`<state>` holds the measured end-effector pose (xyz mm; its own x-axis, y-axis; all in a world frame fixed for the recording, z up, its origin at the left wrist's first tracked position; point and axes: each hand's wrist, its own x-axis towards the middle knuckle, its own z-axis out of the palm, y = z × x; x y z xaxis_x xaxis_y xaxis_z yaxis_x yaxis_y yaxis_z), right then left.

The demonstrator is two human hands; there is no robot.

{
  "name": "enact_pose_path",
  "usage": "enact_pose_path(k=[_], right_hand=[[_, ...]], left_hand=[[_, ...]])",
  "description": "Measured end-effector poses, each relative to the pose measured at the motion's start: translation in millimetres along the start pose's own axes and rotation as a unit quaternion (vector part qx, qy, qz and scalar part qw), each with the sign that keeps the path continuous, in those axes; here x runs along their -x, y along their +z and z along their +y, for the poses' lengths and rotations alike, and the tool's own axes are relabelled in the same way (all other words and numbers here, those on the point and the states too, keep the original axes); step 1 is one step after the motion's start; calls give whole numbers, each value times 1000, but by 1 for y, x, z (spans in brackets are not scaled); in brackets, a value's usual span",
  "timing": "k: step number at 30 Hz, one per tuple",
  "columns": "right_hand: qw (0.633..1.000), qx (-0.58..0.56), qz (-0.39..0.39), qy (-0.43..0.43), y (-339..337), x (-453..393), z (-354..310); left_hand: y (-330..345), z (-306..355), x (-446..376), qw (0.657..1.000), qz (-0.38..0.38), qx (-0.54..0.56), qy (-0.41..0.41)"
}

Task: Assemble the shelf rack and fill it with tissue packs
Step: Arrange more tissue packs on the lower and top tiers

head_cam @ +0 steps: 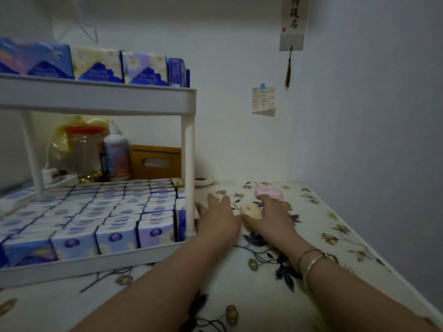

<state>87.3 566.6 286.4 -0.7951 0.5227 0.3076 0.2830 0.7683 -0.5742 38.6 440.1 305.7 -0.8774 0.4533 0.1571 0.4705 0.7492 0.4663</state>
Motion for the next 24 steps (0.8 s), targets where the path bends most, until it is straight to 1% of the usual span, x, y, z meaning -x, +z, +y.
enact_pose_path(k=[2,4,7,9,13,16,18,21,24], right_hand=[[998,56,-6,4,9,-10,1],[996,83,-15,-12,16,-20,2],[999,41,-16,-24,20,-40,6],[999,14,21,-35,21,-52,8],[995,53,87,-23,20,-80,15],[991,81,103,5,20,-98,25],[991,107,85,15,24,-105,32],[993,113,30,22,25,-107,35],[993,117,34,0,25,-105,32]], left_hand=[[18,-9,-11,999,0,-18,-51],[29,-15,-21,997,35,-11,-65],[32,-15,-36,991,102,69,-50],[31,-13,-41,982,117,140,-42],[31,-9,-43,956,149,252,6],[32,-9,-46,945,157,285,21],[33,-10,-45,939,161,303,29],[33,-7,-44,934,164,313,47],[31,-5,-42,929,169,323,62]])
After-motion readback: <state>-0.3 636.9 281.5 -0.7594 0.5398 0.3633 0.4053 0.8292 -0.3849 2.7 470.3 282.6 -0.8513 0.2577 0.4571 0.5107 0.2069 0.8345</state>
